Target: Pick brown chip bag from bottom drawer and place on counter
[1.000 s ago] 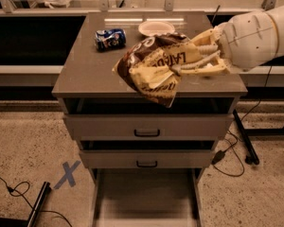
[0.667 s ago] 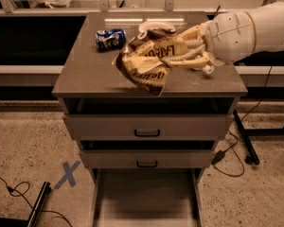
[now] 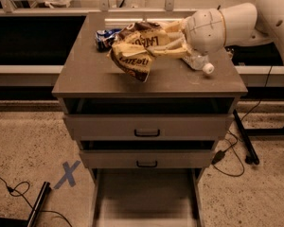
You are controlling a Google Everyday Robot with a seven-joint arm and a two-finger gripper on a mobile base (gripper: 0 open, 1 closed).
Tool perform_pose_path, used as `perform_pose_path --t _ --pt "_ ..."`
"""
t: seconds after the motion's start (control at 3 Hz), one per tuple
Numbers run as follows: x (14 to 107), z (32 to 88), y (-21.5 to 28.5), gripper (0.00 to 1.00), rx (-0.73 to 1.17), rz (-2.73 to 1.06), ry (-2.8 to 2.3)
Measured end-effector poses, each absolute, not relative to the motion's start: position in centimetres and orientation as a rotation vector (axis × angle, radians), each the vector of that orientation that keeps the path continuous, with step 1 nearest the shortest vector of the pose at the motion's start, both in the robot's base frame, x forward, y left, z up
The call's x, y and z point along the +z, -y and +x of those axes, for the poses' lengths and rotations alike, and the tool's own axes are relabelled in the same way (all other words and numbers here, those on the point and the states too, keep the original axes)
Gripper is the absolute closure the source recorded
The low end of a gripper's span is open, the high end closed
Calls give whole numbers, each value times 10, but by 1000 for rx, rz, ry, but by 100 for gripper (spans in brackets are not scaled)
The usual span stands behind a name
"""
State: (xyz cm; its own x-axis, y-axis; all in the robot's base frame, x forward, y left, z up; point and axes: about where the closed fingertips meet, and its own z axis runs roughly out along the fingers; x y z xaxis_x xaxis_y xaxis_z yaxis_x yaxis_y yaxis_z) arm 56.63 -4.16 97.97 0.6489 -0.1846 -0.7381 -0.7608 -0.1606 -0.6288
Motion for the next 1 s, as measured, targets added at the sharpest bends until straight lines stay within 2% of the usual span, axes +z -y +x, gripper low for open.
perform_pose_path --t 0.33,1.0 --pt "966 594 36 100 603 -1666 -803" --pt "942 626 44 59 529 -1627 -880"
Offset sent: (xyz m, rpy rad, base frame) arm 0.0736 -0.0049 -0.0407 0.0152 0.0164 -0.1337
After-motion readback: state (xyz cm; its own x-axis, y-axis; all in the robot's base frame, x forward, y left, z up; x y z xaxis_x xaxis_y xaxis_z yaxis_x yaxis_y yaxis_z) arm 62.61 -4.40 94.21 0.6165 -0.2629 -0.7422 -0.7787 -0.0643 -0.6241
